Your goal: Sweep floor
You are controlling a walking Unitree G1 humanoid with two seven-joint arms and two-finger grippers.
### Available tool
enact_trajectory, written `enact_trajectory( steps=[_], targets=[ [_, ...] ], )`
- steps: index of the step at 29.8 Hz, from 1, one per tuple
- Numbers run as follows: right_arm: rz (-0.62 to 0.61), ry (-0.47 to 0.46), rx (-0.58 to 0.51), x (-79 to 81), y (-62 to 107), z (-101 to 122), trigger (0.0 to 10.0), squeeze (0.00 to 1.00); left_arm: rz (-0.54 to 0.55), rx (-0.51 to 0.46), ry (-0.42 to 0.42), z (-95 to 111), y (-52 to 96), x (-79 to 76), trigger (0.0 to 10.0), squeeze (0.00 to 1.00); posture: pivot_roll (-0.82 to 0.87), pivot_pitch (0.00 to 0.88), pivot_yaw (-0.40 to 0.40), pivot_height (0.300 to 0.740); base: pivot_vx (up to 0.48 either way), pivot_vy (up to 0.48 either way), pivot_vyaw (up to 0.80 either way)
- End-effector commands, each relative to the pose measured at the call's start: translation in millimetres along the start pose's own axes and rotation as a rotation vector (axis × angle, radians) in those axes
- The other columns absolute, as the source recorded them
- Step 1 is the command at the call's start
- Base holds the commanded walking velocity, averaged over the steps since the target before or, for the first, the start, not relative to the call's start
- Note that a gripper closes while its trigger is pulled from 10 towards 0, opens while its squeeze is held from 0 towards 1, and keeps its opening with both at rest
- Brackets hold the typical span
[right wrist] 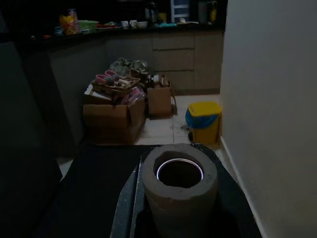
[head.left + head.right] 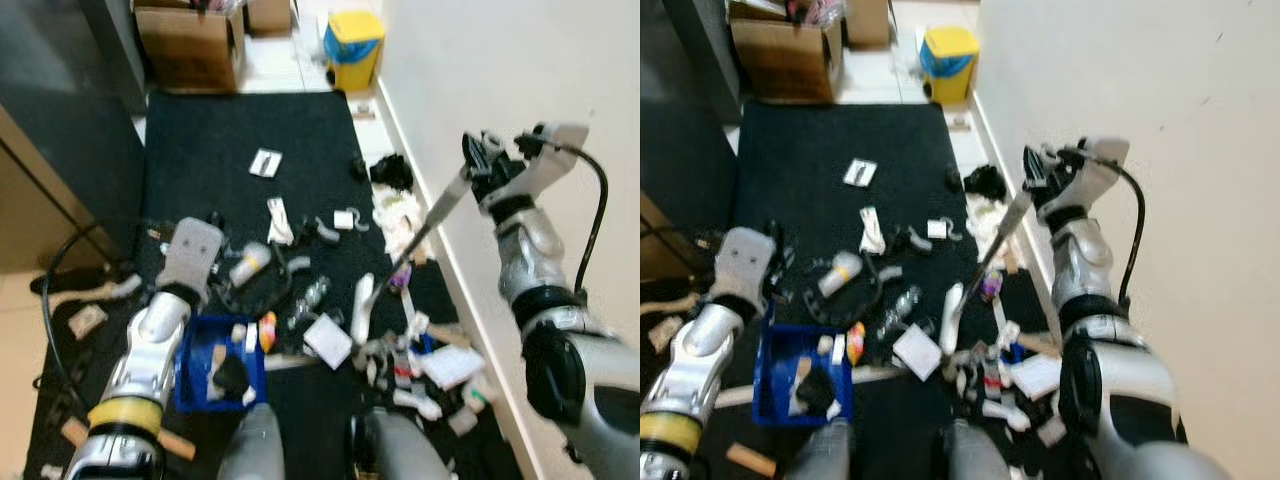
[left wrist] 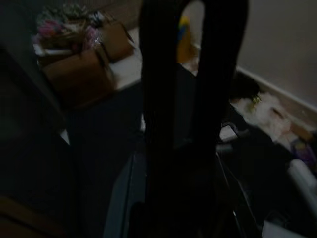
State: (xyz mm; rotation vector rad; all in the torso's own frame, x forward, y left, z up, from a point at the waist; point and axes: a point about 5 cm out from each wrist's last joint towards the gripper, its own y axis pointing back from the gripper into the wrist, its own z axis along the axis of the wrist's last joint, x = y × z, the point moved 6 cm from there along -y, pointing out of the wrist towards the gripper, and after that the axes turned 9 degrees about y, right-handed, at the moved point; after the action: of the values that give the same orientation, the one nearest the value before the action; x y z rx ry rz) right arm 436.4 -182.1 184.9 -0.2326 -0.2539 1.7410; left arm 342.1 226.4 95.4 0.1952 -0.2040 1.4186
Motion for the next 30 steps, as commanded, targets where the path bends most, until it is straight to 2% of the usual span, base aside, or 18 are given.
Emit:
enact_trajectory(
  steps=[1,5,9,11,14,15,18,24,27,28,30],
  targets=[
    [-0.011,0.017,-0.019,-5.3,-4.1,8.7,10.0,0.0,0.041,-0.052,-0.054,17.4,0.4,12.7,10.0,0.0,0.12,0.12,-0.164,0.74,0.0,0.0,0.0],
    [-0.005,0.022,-0.019,-3.7,-7.2,11.0,10.0,0.0,0.076,0.003,-0.069,3.7,8.1,26.0,10.0,0.0,0.12,0.111,-0.173,0.74,0.0,0.0,0.0],
    [0.013,0.038,-0.006,-1.0,-7.3,8.8,10.0,0.0,0.117,0.044,-0.062,-12.7,13.0,26.5,10.0,0.0,0.12,0.114,-0.186,0.74,0.0,0.0,0.0],
    [0.026,0.05,0.007,0.5,-6.3,5.8,10.0,0.0,0.118,0.056,-0.035,-19.8,12.3,17.8,10.0,0.0,0.11,0.12,-0.19,0.74,0.0,0.0,0.0],
    [0.029,0.053,0.011,0.8,-6.0,5.1,10.0,0.0,0.115,0.059,-0.027,-21.2,12.0,14.6,10.0,0.0,0.11,0.12,-0.19,0.74,0.0,0.0,0.0],
    [0.042,0.069,0.017,2.4,-6.2,4.3,10.0,0.0,0.088,0.064,-0.004,-27.3,10.4,0.6,10.0,0.0,0.1,0.135,-0.195,0.74,0.0,0.0,0.0],
    [0.061,0.103,0.02,5.8,-7.4,5.0,10.0,0.0,0.056,0.042,0.05,-30.9,8.4,-19.1,10.0,0.0,0.07,0.169,-0.209,0.74,0.0,0.0,0.0],
    [0.075,0.14,0.022,10.2,-10.1,6.6,10.0,0.0,0.069,-0.004,0.085,-31.1,4.4,-33.4,10.0,0.0,0.04,0.203,-0.234,0.74,0.0,0.0,0.0],
    [0.084,0.155,0.024,11.8,-11.2,7.3,10.0,0.0,0.079,-0.049,0.115,-24.8,1.6,-38.2,10.0,0.0,0.02,0.222,-0.251,0.74,0.0,0.0,0.0],
    [0.088,0.16,0.024,13.5,-13.1,8.6,10.0,0.0,0.083,-0.11,0.157,-12.2,-4.1,-42.3,10.0,0.0,0.01,0.226,-0.255,0.74,0.0,0.0,0.0],
    [0.087,0.158,0.02,14.6,-15.7,11.3,10.0,0.0,0.076,-0.165,0.205,2.1,-10.6,-46.1,10.0,0.0,0.01,0.232,-0.257,0.74,0.0,0.0,0.0]
  ],
)
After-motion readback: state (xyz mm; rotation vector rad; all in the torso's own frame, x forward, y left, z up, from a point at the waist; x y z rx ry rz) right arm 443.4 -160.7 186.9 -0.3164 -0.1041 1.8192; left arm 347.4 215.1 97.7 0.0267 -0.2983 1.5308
